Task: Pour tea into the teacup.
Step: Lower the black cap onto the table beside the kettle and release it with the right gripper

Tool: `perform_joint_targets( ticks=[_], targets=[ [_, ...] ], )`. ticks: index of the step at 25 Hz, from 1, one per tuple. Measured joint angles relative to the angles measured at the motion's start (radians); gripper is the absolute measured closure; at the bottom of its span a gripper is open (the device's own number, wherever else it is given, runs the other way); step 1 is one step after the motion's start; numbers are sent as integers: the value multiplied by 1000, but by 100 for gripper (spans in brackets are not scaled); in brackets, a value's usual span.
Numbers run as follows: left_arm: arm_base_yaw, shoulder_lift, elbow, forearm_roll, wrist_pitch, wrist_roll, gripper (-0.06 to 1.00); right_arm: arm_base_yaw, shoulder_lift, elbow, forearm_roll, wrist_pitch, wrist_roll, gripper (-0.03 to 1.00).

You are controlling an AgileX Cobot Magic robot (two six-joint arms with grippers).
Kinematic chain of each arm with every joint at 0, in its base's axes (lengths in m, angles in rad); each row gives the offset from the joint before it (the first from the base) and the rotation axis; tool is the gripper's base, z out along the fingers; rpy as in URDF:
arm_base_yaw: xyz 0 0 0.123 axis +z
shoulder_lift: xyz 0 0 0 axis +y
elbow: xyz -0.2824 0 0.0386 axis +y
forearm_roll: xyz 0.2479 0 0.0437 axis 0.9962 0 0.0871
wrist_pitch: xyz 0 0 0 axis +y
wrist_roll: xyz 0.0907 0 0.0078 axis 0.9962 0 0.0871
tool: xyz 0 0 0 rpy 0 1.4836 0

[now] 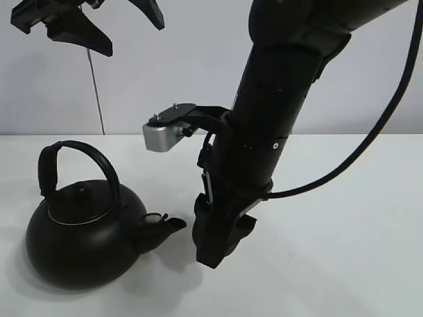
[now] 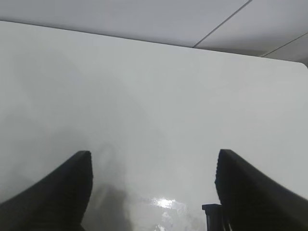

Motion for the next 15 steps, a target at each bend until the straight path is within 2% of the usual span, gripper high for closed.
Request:
perform_joint_targets(
  ticks=[5, 15],
  targets=[
    [0, 0, 0, 0, 0, 0, 42, 0, 39, 0, -7, -16, 5, 57],
    [0, 0, 0, 0, 0, 0, 42, 0, 75, 0, -5, -110, 60, 57]
  ],
)
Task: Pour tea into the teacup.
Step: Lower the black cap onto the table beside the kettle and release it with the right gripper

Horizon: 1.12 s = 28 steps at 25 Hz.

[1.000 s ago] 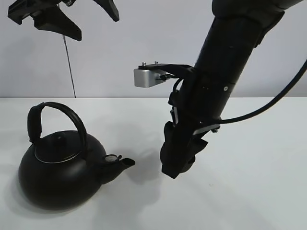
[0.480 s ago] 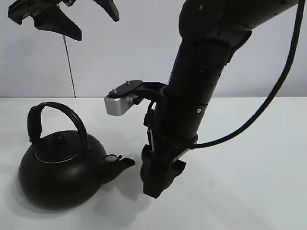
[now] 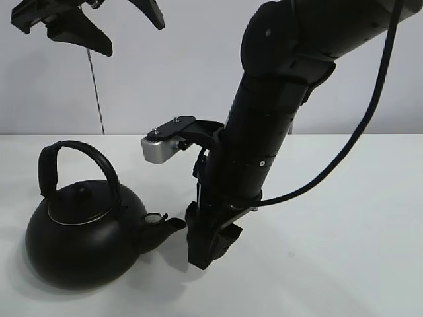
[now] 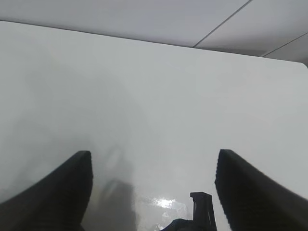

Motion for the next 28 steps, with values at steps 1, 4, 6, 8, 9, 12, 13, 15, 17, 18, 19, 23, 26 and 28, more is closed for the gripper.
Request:
perform_joint_targets(
  ticks=[1, 4, 6, 8, 9, 12, 13, 15, 17, 18, 19, 23, 26, 28],
  targets=[
    [0, 0, 0, 0, 0, 0, 42, 0, 0, 0, 2, -9, 11, 57],
    [0, 0, 0, 0, 0, 0, 42, 0, 10, -1, 2, -22, 48, 57],
    [0, 0, 0, 0, 0, 0, 42, 0, 24, -1, 2, -24, 63, 57],
    [0, 0, 0, 0, 0, 0, 42, 0, 34, -1, 2, -24, 68, 57],
    [0, 0, 0, 0, 0, 0, 42, 0, 36, -1, 2, -25, 70, 57],
    [0, 0, 0, 0, 0, 0, 42, 0, 36, -1, 2, -32, 72, 57],
    [0, 0, 0, 0, 0, 0, 42, 0, 36, -1, 1, -32, 76, 57],
    [0, 0, 0, 0, 0, 0, 42, 0, 36, -1, 1, -36, 87, 57],
    [0, 0, 0, 0, 0, 0, 42, 0, 36, -1, 0, -47, 100, 57],
    [0, 0, 0, 0, 0, 0, 42, 0, 36, -1, 0, -54, 105, 57],
    [0, 0, 0, 0, 0, 0, 42, 0, 36, -1, 0, -56, 109, 57],
    [0, 0, 0, 0, 0, 0, 42, 0, 36, -1, -2, -57, 117, 57],
    [0, 0, 0, 0, 0, 0, 42, 0, 36, -1, -3, -57, 124, 57],
    [0, 0, 0, 0, 0, 0, 42, 0, 36, -1, -5, -57, 134, 57]
  ],
)
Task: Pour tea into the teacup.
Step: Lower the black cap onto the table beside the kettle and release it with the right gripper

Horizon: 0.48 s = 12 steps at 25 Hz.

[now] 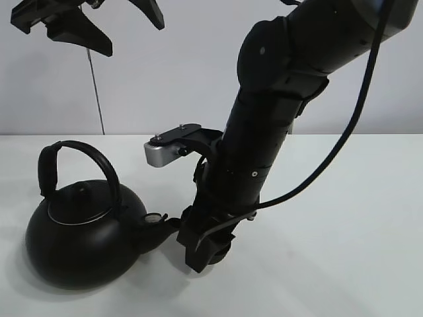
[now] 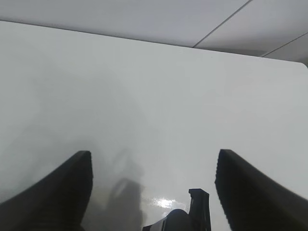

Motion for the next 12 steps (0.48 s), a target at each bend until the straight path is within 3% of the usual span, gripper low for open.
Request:
perform_joint_targets(
  ticks=[6, 12],
  targets=[
    [0, 0, 0, 0, 0, 0, 42, 0, 21, 0, -1, 22, 87, 57],
    [0, 0, 0, 0, 0, 0, 42, 0, 24, 0, -3, 6, 76, 57]
  ],
)
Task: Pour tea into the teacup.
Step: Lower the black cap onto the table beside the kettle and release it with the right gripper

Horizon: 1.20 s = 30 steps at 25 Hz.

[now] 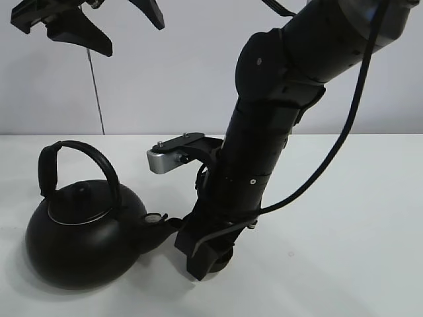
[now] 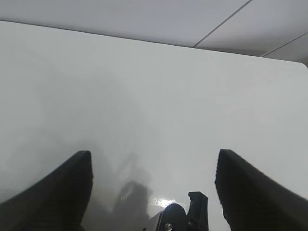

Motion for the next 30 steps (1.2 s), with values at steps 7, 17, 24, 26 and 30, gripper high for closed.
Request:
perform_joint_targets(
  ticks=[7, 17, 24, 26, 30],
  targets=[
    [0, 0, 0, 0, -1, 0, 42, 0, 0, 0, -8, -7, -5, 57],
    [0, 0, 0, 0, -1, 0, 42, 0, 0, 0, -11, -7, -5, 57],
    [0, 0, 0, 0, -1, 0, 42, 0, 0, 0, -40, -8, 0, 57],
    [0, 0, 0, 0, -1, 0, 42, 0, 0, 0, -47, -8, 1, 57],
    [0, 0, 0, 0, -1, 0, 42, 0, 0, 0, -51, -19, 21, 57]
  ],
)
